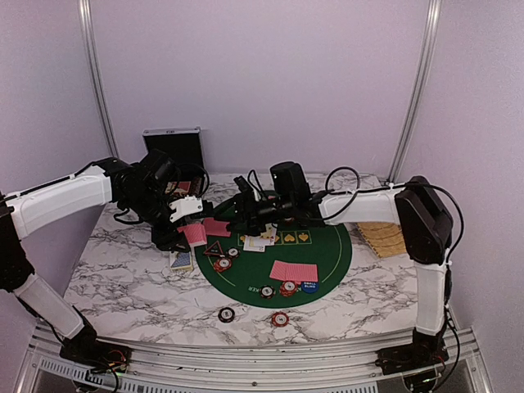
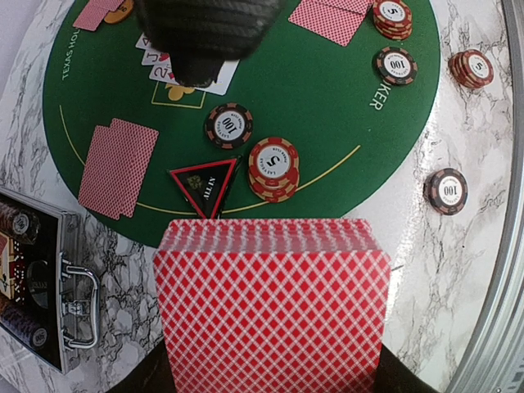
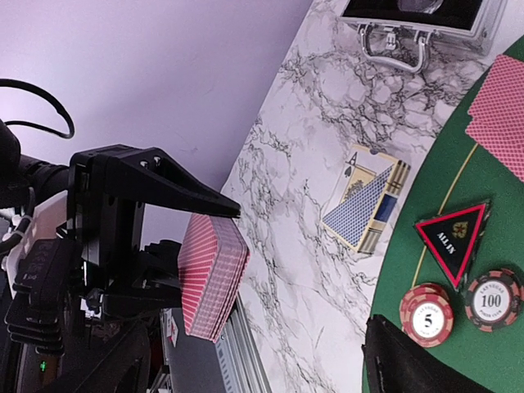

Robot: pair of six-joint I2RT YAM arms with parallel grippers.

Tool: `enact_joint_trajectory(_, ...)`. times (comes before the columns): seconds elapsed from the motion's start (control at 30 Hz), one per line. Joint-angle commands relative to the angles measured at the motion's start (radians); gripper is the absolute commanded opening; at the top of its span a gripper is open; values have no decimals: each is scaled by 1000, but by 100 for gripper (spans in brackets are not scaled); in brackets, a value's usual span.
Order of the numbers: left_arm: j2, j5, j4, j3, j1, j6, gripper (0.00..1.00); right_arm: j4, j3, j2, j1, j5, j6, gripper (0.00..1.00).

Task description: Distribute texas hold em gaming equipment

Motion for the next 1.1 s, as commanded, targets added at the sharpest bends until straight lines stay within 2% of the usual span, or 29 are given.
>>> enact_joint_trajectory(0.0, -18, 30, 3, 25, 2, -3, 0, 101, 19, 36, 29, -49, 70, 88)
enact_joint_trajectory(1.07, -11, 43, 3, 37, 0, -12, 0, 294, 149, 170, 96, -84, 256, 86)
